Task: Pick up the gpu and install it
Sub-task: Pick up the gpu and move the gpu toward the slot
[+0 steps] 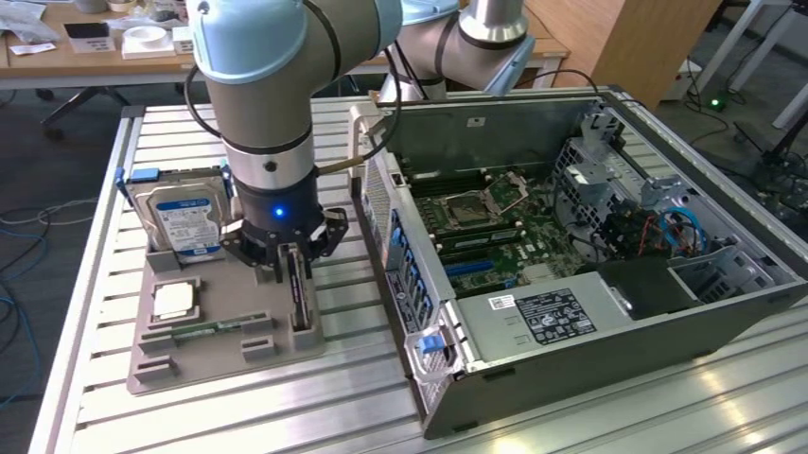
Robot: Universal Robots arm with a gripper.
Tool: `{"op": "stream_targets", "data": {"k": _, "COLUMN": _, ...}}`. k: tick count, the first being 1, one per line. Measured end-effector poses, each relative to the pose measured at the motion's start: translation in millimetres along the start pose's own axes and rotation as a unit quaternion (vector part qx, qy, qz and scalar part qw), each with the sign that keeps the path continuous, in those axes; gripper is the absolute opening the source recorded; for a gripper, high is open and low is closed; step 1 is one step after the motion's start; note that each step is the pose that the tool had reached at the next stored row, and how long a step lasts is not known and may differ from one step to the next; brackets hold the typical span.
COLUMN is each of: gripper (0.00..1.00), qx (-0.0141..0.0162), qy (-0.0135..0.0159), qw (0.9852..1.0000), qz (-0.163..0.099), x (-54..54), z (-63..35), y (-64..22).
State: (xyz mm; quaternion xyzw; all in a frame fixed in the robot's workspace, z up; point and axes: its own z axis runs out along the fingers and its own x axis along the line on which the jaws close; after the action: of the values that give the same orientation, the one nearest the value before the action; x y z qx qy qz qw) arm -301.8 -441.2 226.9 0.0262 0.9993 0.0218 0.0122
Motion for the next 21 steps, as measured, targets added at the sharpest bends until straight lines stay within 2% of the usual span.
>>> {"op": "stream_targets", "data": {"k": 21, "gripper": 0.42, "qx": -0.0003, "qy": 0.0004, "qw": 1.0000, "qz": 0.000, "x": -1.5, "z": -0.4, "y": -2.6}}
